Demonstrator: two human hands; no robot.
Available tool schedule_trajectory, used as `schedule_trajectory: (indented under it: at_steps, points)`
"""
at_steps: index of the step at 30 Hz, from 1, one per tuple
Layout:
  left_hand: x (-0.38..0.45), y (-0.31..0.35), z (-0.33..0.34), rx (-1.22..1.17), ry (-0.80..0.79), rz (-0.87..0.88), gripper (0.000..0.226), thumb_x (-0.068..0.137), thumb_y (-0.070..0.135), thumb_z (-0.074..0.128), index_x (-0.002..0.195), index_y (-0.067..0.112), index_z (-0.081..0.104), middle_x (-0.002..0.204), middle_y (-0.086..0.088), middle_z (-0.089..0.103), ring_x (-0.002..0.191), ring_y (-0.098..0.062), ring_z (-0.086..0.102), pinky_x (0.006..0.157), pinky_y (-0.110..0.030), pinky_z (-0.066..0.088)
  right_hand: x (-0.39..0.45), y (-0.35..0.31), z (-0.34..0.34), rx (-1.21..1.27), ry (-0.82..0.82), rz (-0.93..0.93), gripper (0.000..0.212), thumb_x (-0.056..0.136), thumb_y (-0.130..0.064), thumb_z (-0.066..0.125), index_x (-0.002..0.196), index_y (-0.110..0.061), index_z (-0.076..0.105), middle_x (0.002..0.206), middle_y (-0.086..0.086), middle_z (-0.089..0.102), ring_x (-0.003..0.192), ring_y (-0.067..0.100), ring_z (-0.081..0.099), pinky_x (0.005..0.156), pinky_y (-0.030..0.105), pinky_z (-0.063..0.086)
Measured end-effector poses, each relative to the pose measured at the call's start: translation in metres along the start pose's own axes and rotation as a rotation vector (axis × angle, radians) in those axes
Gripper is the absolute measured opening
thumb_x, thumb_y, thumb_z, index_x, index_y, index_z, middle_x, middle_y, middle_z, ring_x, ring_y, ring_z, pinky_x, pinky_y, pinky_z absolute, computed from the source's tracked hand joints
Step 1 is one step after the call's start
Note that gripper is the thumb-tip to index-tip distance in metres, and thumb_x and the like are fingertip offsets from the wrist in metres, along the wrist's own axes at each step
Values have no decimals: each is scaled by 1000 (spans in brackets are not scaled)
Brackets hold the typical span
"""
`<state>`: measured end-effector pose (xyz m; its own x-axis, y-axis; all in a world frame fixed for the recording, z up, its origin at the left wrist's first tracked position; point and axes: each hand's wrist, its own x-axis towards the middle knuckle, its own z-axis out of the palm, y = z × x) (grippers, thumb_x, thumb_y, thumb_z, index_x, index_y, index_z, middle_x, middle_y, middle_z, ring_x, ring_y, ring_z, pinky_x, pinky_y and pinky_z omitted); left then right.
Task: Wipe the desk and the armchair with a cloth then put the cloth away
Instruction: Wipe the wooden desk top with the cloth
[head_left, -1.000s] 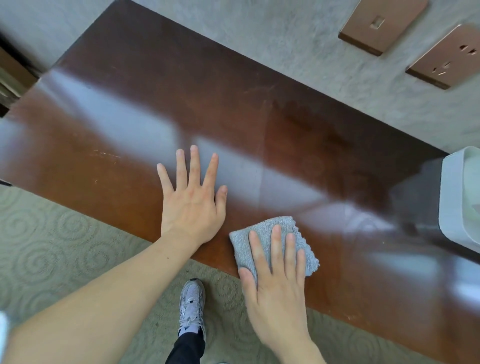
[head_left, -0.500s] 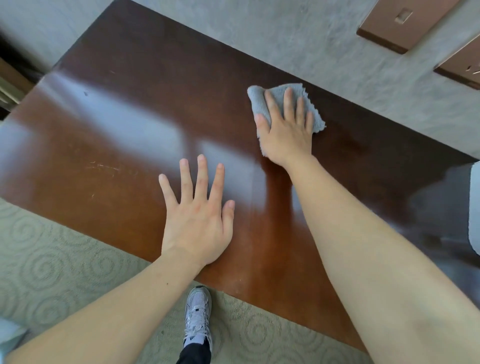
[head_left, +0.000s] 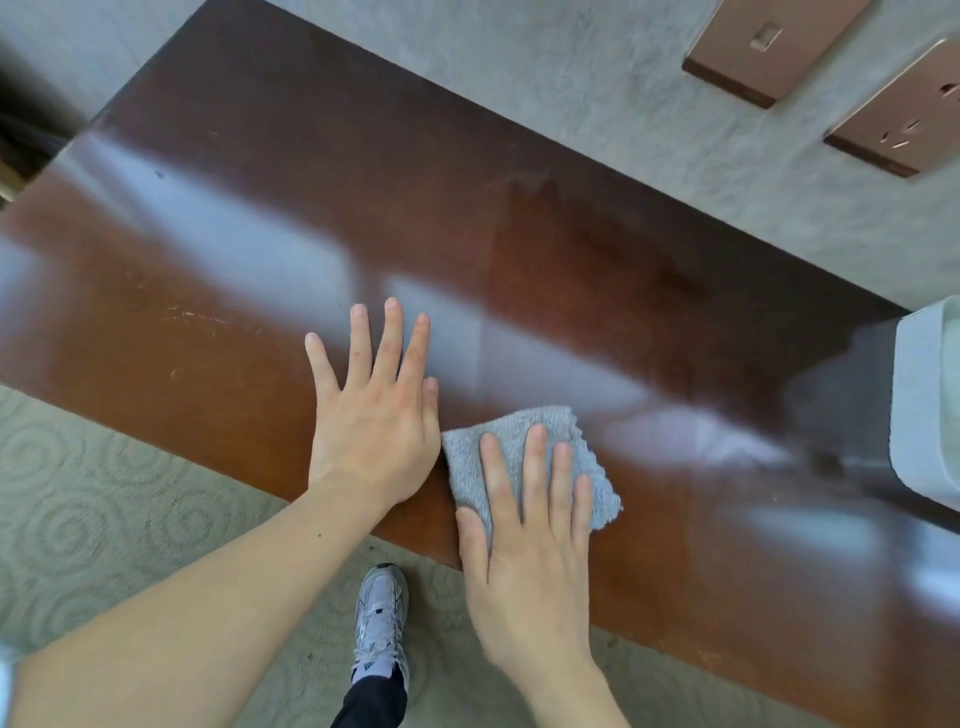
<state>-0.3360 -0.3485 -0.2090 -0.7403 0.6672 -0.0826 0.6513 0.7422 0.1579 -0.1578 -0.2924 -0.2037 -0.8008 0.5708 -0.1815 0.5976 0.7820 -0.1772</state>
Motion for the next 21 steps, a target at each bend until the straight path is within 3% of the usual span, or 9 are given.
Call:
schedule_trajectory:
  at_steps: [5, 7, 11, 16, 21]
  points:
    - [0, 0, -1, -50, 32, -27, 60, 101, 30, 21, 158, 13, 27, 166, -7, 26, 154, -33, 17, 119, -67, 12, 16, -15, 1, -16, 18, 60, 62, 101, -53, 25, 157, -28, 17, 166, 11, 6, 152, 34, 3, 119, 55, 11]
    - [0, -1, 0, -58, 36, -33, 60, 101, 29, 22, 158, 12, 26, 166, -7, 25, 155, -32, 16, 120, -67, 12, 54, -18, -5, -17, 52, 59, 62, 100, -52, 29, 157, -27, 20, 165, 13, 9, 152, 36, 6, 120, 56, 11]
    - [1, -1, 3, -42, 35, -39, 59, 102, 29, 24, 158, 10, 24, 167, -7, 24, 155, -32, 14, 120, -67, 11, 160, -20, -21, -32, 35, 59, 62, 102, -53, 18, 158, -29, 4, 166, 11, -5, 152, 34, -7, 121, 53, 0]
    - [0, -2, 5, -2, 35, -25, 60, 102, 29, 24, 158, 8, 23, 167, -9, 23, 155, -34, 15, 119, -68, 12, 267, -14, -45, -11, 24, 16, 59, 103, -51, 18, 157, -32, 4, 166, 8, -5, 152, 33, -8, 121, 52, -5]
    - [1, -1, 4, -3, 10, -30, 61, 102, 31, 18, 159, 10, 20, 168, -7, 19, 155, -33, 11, 120, -68, 10, 259, -14, -43, -10, 68, -27, 58, 103, -48, 18, 158, -30, 6, 166, 9, -3, 152, 32, -6, 122, 51, -3]
